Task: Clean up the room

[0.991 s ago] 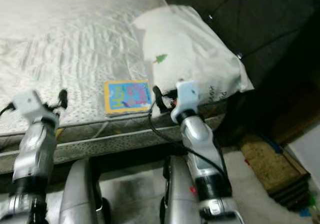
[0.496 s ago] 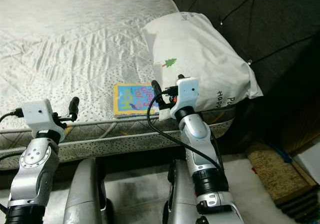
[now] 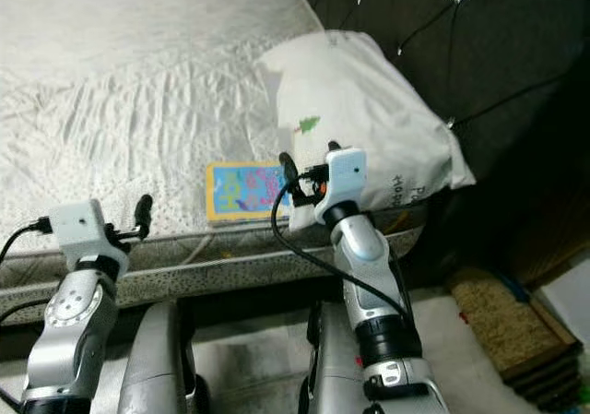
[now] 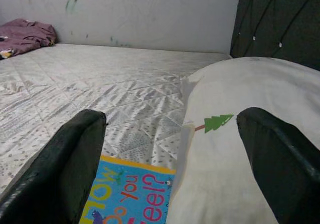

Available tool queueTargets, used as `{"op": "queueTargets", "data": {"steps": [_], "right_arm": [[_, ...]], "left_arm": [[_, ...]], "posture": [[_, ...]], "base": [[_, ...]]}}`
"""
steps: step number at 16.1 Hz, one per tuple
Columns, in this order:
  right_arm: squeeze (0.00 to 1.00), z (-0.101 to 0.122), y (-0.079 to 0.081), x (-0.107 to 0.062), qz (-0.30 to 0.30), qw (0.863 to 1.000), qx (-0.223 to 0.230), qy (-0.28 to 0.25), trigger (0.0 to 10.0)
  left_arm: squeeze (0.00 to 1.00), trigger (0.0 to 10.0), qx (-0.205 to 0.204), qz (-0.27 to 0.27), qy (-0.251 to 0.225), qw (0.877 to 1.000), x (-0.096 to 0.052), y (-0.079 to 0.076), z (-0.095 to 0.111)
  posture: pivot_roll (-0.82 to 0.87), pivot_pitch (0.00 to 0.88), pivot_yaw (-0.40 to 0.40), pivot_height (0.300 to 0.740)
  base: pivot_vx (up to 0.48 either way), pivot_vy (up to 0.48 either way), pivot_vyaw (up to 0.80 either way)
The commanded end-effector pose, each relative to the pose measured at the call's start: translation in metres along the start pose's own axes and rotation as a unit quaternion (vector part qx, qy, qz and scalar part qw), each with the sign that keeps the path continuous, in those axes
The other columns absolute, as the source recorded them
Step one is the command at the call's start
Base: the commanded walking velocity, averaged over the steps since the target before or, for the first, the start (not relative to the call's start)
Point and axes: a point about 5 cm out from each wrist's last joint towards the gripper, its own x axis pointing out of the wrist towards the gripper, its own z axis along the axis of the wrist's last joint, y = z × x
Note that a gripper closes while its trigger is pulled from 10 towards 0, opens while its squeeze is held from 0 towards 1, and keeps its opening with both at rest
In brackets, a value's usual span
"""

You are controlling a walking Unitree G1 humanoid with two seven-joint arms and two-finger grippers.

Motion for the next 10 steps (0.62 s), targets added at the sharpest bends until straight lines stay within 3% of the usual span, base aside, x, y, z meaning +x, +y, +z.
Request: {"op": "queueTargets", "data": {"steps": [1,6,10], "right_arm": [[0.0,0.005,-0.003,-0.001,-0.004,1.0,-0.006,-0.01,10.0],[0.0,0.007,-0.011,0.0,-0.029,0.999,-0.023,-0.015,10.0],[0.0,0.009,-0.011,0.002,-0.03,0.999,-0.026,-0.019,10.0]], "left_arm": [[0.0,10.0,0.003,0.0,-0.013,1.0,-0.001,-0.001,0.006],[0.0,10.0,-0.004,-0.009,-0.01,1.0,0.006,-0.002,0.009],[0.0,10.0,0.0,-0.045,-0.008,0.999,0.008,-0.017,0.008]], "posture": [[0.04,0.0,-0.057,0.623],[0.03,0.0,-0.041,0.678],[0.02,0.0,-0.039,0.738]], "base": [[0.0,0.0,0.0],[0.0,0.0,0.0],[0.0,0.0,0.0]]}}
